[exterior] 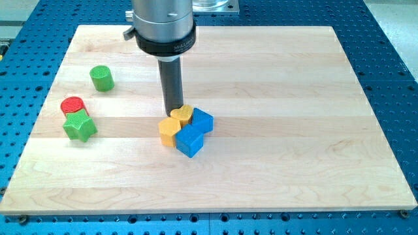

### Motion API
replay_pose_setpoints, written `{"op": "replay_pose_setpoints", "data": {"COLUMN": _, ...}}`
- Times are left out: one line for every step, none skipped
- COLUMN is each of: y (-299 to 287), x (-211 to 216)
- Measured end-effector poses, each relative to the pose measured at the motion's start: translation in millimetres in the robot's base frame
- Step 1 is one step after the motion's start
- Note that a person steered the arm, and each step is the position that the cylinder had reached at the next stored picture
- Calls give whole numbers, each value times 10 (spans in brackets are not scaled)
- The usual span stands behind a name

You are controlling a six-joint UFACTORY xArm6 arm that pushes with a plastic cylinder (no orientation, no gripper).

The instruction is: Place the green star below the green circle

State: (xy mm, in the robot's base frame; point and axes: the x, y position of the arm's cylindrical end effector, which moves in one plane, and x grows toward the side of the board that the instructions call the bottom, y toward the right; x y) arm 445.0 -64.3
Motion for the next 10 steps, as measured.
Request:
{"op": "replay_pose_setpoints", "data": {"y": -333, "x": -120}}
{"op": "replay_pose_setpoints", "data": {"y": -697, "x": 95}}
{"op": "replay_pose_setpoints", "data": {"y": -1043, "x": 462}}
{"op": "replay_pose_setpoints", "data": {"y": -1345, "x": 776}}
{"op": "replay_pose_setpoints", "data": {"y": -1546, "x": 870}}
{"op": "replay_pose_setpoints", "data": {"y": -1707, "x": 632}}
{"op": "replay_pose_setpoints", "data": {"y": -1707, "x": 324}}
{"op": "replay_pose_setpoints", "data": {"y": -1652, "x": 5}}
{"op": "replay_pose_setpoints", "data": {"y": -1603, "x": -269}}
{"op": "replay_pose_setpoints", "data": {"y": -1689, "x": -241}}
